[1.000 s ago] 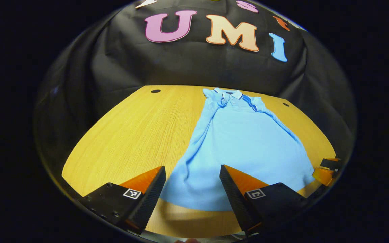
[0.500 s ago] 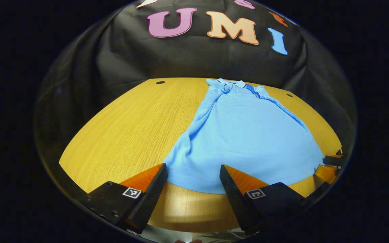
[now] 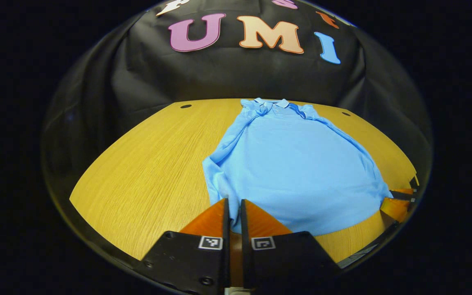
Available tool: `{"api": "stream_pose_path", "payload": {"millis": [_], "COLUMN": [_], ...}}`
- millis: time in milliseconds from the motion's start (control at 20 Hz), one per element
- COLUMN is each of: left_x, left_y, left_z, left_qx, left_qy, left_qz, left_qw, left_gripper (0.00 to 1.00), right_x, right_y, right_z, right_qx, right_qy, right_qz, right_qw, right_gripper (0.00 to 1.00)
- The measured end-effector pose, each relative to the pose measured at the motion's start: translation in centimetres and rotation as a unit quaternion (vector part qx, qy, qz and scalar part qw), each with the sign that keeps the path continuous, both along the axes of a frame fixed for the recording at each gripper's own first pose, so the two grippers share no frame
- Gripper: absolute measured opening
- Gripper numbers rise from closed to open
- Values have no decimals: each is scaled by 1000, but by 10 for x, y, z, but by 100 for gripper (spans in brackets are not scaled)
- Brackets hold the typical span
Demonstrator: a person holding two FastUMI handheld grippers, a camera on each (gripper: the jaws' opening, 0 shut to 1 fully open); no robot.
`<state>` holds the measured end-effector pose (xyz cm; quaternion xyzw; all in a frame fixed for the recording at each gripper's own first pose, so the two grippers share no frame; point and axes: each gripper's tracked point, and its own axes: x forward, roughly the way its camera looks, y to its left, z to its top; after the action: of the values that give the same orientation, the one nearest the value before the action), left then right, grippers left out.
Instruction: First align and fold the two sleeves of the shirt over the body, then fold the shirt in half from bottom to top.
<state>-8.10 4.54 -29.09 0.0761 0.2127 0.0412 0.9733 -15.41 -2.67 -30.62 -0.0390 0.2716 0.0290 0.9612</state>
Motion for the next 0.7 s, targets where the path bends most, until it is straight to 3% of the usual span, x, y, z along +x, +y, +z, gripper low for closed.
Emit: {"api": "stream_pose_path", "payload": {"millis": [50,100,150,350,700], "left_x": [2,3,2,3,36], "left_y": [0,1,0,3,-5], "left_z": [0,0,0,5,72], "left_qx": [6,9,8,-26,-67], "left_qy": [-1,0,1,7,-46], "left_qz": [3,2,0,10,10], "left_qw": [1000,1000,1000,1000,997], "left_gripper": [1,0,0,0,0], "right_x": [1,1,1,3,41], "right_y": [0,0,1,2,-4], "right_z": [-1,0,0,11,71], "right_qx": [6,12,14,25,25], "right_qy": [2,4,8,5,-37], "right_qz": [-3,-2,1,3,-1], "right_qw": [1000,1000,1000,1000,999], "right_gripper": [19,8,6,6,6]}}
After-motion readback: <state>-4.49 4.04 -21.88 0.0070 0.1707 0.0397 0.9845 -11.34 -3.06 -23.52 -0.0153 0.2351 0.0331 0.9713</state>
